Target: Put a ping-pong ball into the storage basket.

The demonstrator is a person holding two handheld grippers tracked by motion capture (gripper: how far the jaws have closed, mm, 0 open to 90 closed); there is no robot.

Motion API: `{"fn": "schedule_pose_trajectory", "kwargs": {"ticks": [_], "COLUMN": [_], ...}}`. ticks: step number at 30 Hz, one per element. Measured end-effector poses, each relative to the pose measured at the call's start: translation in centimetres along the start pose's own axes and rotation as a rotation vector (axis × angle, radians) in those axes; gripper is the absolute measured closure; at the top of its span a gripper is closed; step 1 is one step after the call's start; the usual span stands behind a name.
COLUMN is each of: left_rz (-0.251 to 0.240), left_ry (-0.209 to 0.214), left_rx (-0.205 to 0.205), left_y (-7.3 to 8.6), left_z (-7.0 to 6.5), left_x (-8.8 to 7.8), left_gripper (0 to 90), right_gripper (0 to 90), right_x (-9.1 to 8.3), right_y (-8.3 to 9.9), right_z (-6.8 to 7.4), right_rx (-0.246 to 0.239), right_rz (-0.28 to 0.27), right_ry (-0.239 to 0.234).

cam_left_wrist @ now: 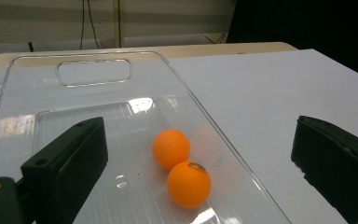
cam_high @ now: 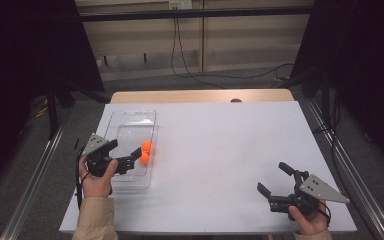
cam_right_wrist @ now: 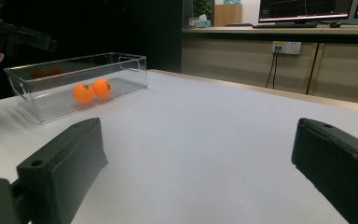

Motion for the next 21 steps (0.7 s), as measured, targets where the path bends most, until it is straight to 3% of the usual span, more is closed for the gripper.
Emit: {"fn": "schedule_pose_trajectory", "kwargs": {"ticks": [8,21], "left_rz": [-0.006,-0.064], "left_ry": [0.014,0.024], "left_rx": [0.028,0.033], "left_y": [1.0,1.6], "left_z": [-0.8,-1.7], "left_x": [-0.3,-1.2], "left_gripper": [3.6,3.5], "right_gripper": [1.9,1.9], "right_x": [0.0,0.0], "right_y": [0.0,0.0], "right_z": [0.0,0.0], "right_rx": [0.0,-0.001], "right_rz": [0.0,0.0], "right_ry": [-0.001,-0.002]}}
Point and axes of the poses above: each handheld gripper's, and its own axes: x roughly forward along the jaws, y roughly out of its underside, z roughly to its left, the point moved 8 cm from there along x, roughly forward along the jaws, and after that the axes turned 6 degrees about x, right-handed, at the moved point
